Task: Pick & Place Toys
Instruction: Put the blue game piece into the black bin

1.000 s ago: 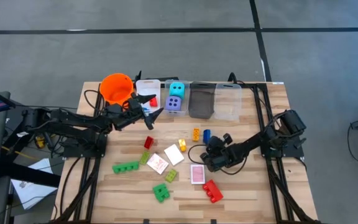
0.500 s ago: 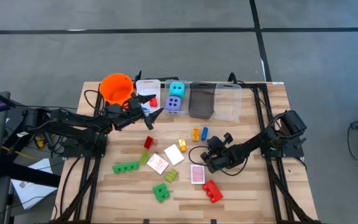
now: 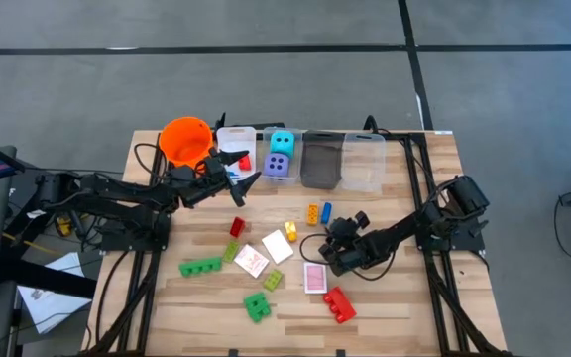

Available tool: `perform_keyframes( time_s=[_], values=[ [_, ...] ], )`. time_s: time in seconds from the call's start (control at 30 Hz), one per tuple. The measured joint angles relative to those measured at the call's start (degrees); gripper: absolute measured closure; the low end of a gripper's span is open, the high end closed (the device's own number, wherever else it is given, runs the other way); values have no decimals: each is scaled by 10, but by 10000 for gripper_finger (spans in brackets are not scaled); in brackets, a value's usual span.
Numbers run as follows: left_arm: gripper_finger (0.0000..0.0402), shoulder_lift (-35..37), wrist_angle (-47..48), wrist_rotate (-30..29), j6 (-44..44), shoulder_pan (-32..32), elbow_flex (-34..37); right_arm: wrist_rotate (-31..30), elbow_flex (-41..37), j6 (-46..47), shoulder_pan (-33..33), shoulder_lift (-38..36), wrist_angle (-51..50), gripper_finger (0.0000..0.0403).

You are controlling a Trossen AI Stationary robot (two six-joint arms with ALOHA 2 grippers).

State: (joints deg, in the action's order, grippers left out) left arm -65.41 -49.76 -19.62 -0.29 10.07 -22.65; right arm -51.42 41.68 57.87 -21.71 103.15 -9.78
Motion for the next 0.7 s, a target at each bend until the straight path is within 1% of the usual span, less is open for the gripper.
perform_keyframes(
  time_s=[0.1,0.17,0.3,0.4,0.47,0.7],
  values=[
    [44,0,0,0,0,0,0,2,0,0,0,0,0,168],
    [44,0,0,0,0,0,0,3,0,0,0,0,7,142],
    [44,0,1,0,0,0,0,0,0,0,2,0,51,112],
    [44,0,1,0,0,0,0,-3,1,-25,8,0,90,106],
    [44,0,1,0,0,0,0,-3,1,-23,15,0,97,107],
    [44,0,1,0,0,0,0,4,1,49,47,17,89,108]
  ],
)
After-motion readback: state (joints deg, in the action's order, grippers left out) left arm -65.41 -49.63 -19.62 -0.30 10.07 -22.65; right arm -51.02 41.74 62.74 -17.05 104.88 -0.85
